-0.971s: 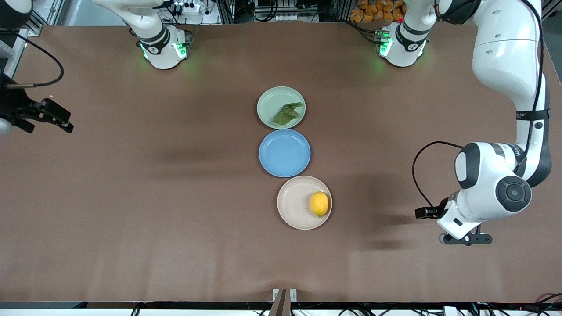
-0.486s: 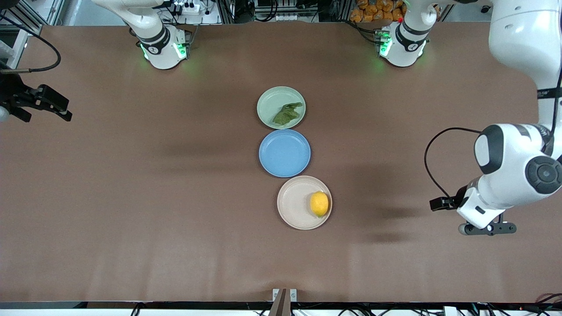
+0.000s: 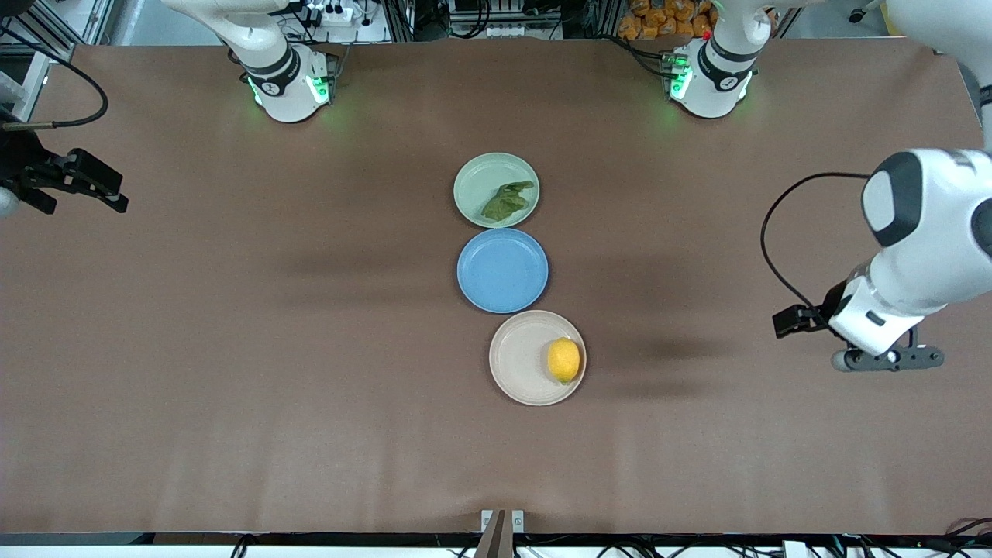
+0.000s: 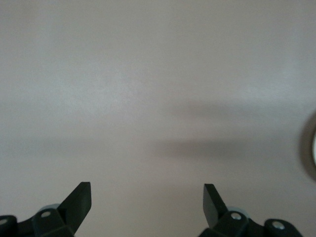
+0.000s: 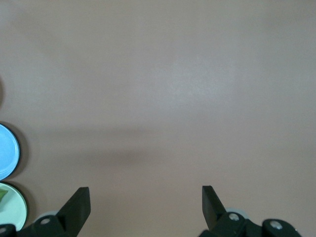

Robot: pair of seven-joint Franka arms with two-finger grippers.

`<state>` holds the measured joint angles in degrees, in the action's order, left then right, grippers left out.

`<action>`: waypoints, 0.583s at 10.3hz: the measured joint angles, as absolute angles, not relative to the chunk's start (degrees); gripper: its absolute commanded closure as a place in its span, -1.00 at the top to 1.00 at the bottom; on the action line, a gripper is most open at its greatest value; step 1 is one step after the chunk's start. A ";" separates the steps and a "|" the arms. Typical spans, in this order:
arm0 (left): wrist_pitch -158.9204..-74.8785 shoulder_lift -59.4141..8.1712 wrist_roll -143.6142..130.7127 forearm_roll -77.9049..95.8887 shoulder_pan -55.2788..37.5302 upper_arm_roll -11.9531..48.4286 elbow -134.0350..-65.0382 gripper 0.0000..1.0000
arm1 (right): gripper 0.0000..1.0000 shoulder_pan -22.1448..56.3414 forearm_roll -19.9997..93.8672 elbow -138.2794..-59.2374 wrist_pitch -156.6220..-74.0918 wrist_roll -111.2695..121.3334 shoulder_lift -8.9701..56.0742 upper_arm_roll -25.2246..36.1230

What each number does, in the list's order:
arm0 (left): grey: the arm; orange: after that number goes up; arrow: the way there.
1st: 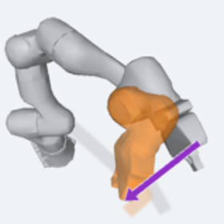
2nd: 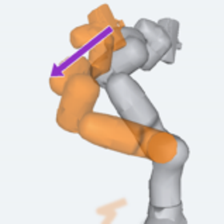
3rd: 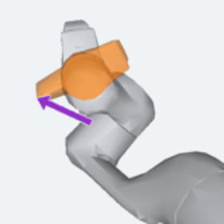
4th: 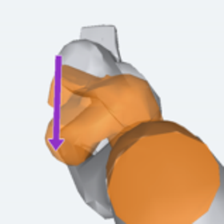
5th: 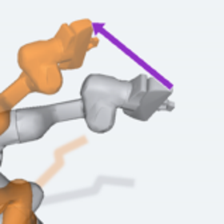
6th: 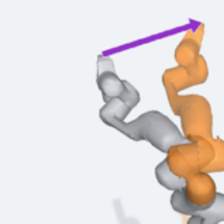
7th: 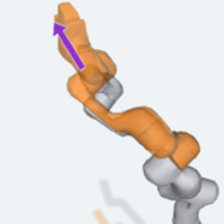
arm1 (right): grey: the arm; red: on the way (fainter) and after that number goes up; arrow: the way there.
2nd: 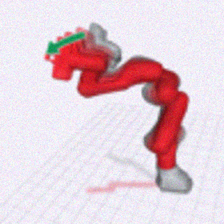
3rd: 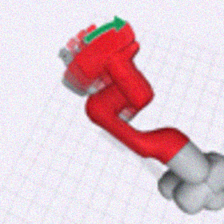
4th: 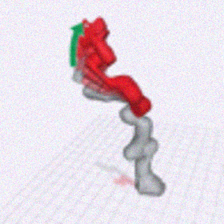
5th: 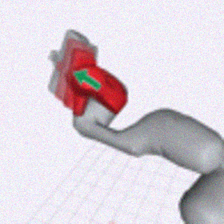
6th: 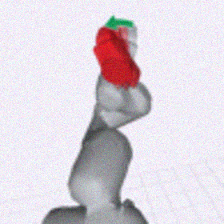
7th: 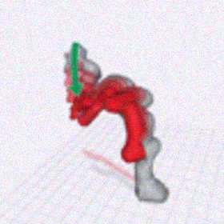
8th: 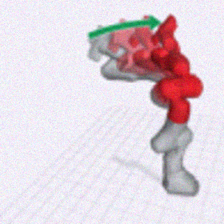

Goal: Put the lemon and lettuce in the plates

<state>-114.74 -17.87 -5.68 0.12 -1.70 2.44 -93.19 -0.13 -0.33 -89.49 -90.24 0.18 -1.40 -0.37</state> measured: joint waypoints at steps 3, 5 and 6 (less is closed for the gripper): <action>-108.65 -10.43 -5.68 1.80 -1.16 3.49 -93.66 1.00 | 1.00 -0.16 -0.33 -89.42 -89.38 0.18 -1.40 -0.15; -105.86 -7.16 -5.68 1.81 -1.16 4.02 -93.60 1.00 | 1.00 -0.16 -0.33 -89.39 -89.05 0.18 -1.39 -0.11; -103.74 -6.23 -5.68 1.82 -1.16 4.25 -92.99 1.00 | 1.00 -0.16 -0.33 -89.38 -88.87 0.18 -1.39 -0.11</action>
